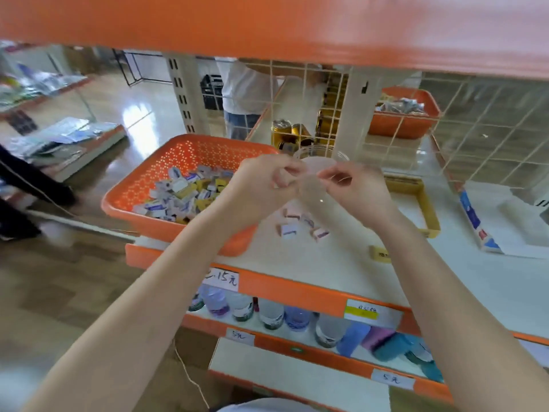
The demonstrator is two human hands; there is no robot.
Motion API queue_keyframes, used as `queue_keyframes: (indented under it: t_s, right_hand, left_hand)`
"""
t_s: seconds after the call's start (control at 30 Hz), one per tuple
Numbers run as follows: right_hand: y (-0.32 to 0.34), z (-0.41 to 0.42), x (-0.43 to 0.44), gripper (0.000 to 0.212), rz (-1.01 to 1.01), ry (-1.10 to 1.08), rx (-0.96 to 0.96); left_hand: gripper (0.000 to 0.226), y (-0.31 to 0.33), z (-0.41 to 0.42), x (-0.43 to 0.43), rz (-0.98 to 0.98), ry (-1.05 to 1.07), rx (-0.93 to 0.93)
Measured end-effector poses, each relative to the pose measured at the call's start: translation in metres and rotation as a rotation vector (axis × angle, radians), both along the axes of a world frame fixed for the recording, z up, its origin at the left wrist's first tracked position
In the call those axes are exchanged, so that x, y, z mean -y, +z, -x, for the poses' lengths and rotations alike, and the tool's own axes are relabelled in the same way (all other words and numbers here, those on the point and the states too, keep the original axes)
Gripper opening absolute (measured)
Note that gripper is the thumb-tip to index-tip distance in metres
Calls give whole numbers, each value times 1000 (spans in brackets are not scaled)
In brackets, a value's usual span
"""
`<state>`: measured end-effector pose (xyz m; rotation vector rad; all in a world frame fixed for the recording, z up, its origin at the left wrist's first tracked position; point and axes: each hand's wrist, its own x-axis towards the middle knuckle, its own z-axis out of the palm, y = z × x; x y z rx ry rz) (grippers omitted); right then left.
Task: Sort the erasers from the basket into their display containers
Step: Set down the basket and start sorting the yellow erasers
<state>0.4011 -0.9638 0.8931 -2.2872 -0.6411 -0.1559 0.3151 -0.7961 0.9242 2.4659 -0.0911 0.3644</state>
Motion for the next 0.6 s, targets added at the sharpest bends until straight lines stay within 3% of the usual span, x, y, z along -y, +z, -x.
queue_keyframes:
  t_s: [0.33, 0.47, 0.6]
  right_hand:
    - [5, 6, -114, 17, 79, 297, 57]
    - [2, -1, -138, 22, 254, 386, 26]
    - [1, -3, -157, 31, 432, 458, 5]
  left_hand:
    - [18, -22, 27, -138, 37, 334, -159]
    - [19, -37, 28, -159, -51, 332, -220]
    - [26, -38, 18, -158, -169, 168, -325]
